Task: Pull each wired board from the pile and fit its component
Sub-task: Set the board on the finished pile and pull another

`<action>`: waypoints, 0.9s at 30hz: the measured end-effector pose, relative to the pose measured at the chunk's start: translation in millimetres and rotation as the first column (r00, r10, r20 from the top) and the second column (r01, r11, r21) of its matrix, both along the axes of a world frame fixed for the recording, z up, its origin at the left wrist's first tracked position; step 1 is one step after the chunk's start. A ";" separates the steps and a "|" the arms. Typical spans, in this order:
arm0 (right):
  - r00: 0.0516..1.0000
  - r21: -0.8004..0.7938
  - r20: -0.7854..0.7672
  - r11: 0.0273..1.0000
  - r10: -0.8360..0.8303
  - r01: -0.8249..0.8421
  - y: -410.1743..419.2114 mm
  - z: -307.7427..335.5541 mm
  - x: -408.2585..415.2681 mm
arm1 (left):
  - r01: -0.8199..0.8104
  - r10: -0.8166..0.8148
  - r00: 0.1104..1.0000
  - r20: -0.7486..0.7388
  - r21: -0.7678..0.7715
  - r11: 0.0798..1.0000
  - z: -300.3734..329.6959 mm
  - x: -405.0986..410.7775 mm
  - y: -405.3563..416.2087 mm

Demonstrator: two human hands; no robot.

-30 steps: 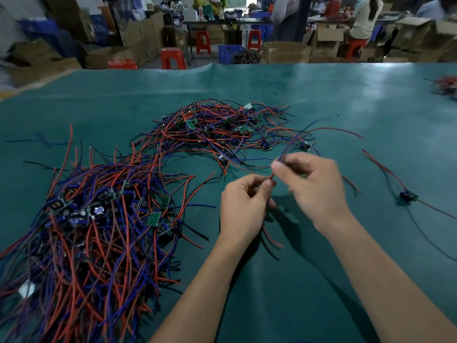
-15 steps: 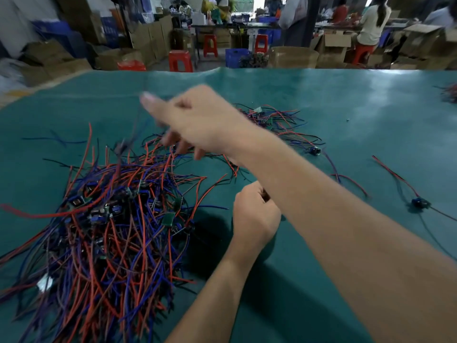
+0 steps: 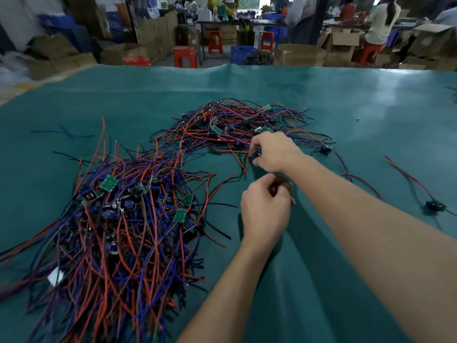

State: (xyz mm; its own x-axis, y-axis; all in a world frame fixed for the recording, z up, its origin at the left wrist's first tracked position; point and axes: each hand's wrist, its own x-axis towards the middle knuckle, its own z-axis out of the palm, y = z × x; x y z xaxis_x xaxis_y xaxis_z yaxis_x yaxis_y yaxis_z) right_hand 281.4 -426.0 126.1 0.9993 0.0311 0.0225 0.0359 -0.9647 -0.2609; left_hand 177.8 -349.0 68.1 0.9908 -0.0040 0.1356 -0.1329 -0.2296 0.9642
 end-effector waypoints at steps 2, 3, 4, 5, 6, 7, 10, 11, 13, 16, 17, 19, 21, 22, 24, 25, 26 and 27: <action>0.999 0.004 0.051 1.000 0.003 -0.003 -9.6 0.6 -4.0 | -0.014 0.014 1.000 0.001 -0.042 0.999 -0.4 -0.3 0.0; 0.996 0.033 0.084 0.999 -0.006 0.003 -15.6 3.2 -7.1 | -0.019 0.019 1.000 -0.006 -0.078 0.997 -0.5 -0.3 -0.2; 0.993 0.081 0.119 0.997 -0.024 0.015 -22.4 7.9 -12.1 | -0.026 0.025 1.000 -0.011 -0.109 0.994 -0.5 -0.2 -0.6; 0.987 0.140 0.152 0.990 -0.055 0.034 -29.7 13.3 -18.0 | -0.034 0.033 0.999 -0.014 -0.132 0.991 -0.3 -0.1 -0.6; 0.980 0.211 0.175 0.976 -0.093 0.055 -36.8 18.6 -25.9 | -0.044 0.043 0.999 -0.013 -0.152 0.987 -0.4 0.4 -0.7; 0.975 0.304 0.181 0.950 -0.129 0.069 -43.0 23.0 -35.2 | -0.049 0.047 0.999 -0.015 -0.177 0.983 -0.3 0.8 -0.4; 0.977 0.662 0.141 0.749 -0.161 0.028 -50.6 28.5 -75.4 | -0.012 0.010 1.000 -0.008 -0.235 0.972 0.4 1.1 -0.2; 0.980 0.753 0.121 0.657 -0.158 0.013 -50.5 26.4 -88.2 | 0.020 -0.021 1.000 -0.001 -0.252 0.968 1.1 0.2 0.1; 0.986 0.871 0.063 0.491 -0.156 0.022 -48.1 17.3 -107.3 | 0.088 -0.083 0.996 0.031 -0.297 0.951 3.3 -1.9 0.6; 0.984 0.959 -0.021 0.274 -0.176 0.070 -41.1 0.7 -125.9 | 0.138 -0.113 0.990 0.089 -0.360 0.923 5.6 -3.6 0.9; 0.983 0.969 -0.038 0.232 -0.182 0.080 -39.2 -4.1 -129.5 | 0.141 -0.116 0.989 0.088 -0.370 0.918 6.1 -3.9 0.8; 0.983 0.972 -0.043 0.220 -0.181 0.083 -37.3 -12.3 -133.9 | 0.150 -0.130 0.988 0.078 -0.360 0.921 5.0 -3.4 1.0; 0.984 0.966 -0.017 0.250 -0.175 0.061 -39.0 -15.7 -135.6 | 0.164 -0.146 0.986 0.078 -0.360 0.918 4.6 -3.8 1.1; 0.985 0.962 -0.007 0.269 -0.172 0.053 -40.1 -15.8 -135.4 | 0.156 -0.142 0.988 0.066 -0.366 0.918 5.3 -4.0 1.1; 0.988 0.946 -0.015 0.319 -0.151 0.064 -41.6 -15.2 -136.4 | 0.115 -0.109 0.993 0.036 -0.346 0.931 5.0 -4.0 2.1; 0.991 0.933 -0.027 0.352 -0.131 0.072 -43.6 -15.2 -136.7 | 0.088 -0.085 0.996 0.026 -0.326 0.941 4.2 -2.7 2.6; 0.994 0.917 -0.044 0.392 -0.098 0.079 -46.3 -15.4 -136.6 | 0.065 -0.063 0.998 0.018 -0.307 0.949 3.4 -1.3 2.8; 0.996 0.898 -0.069 0.431 -0.055 0.086 -48.9 -14.8 -136.7 | 0.052 -0.050 0.999 0.014 -0.295 0.954 2.9 -0.2 2.8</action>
State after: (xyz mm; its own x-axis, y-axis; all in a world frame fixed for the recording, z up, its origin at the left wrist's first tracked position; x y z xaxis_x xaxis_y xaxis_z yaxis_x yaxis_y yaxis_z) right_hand 144.6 -474.9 111.3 0.9976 -0.0623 -0.0311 -0.0420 -0.1827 -0.9823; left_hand 177.6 -346.1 71.0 0.9893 -0.0136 0.1449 -0.1436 0.0720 0.9870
